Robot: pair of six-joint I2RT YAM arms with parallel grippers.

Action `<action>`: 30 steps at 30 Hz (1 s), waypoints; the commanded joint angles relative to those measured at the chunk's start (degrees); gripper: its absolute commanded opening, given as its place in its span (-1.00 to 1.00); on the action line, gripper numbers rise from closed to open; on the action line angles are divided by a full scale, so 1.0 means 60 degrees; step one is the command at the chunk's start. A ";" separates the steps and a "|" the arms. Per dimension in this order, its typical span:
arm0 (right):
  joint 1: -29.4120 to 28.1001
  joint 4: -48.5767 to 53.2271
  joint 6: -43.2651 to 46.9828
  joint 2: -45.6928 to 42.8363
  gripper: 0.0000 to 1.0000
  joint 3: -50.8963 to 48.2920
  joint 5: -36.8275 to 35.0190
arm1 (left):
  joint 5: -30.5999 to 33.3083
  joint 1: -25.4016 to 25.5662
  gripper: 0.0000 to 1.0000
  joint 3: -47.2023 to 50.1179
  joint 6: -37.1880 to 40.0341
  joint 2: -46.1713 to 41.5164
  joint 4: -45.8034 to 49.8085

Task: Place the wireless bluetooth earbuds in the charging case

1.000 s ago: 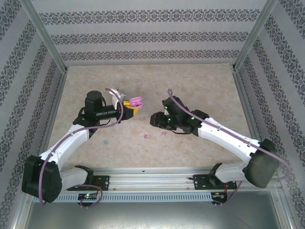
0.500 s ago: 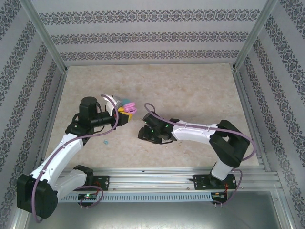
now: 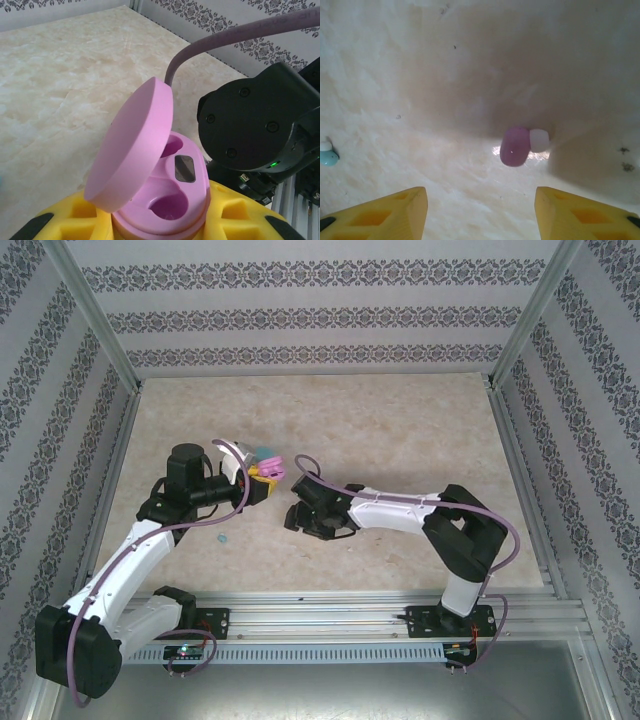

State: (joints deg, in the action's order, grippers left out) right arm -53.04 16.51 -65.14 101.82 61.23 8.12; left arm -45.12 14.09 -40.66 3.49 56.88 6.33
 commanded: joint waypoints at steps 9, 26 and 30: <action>0.0153 0.1120 0.0707 0.0668 0.20 0.0864 -0.0212 | 0.0037 -0.0243 -0.81 0.0236 0.0225 -0.0310 0.0126; 0.0322 0.4062 0.3124 0.2288 0.20 0.3954 -0.0807 | 0.0152 -0.0311 -0.81 0.0256 0.0446 -0.0539 0.0468; 0.0375 0.4111 0.3267 0.2194 0.21 0.4085 -0.0863 | 0.0189 -0.0314 -0.81 0.0274 0.0461 -0.0563 0.0478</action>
State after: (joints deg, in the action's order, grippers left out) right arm -51.53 39.18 -48.25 114.93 83.40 5.15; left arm -39.94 11.51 -39.72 4.56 54.46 7.05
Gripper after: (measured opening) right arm 0.605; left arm 0.303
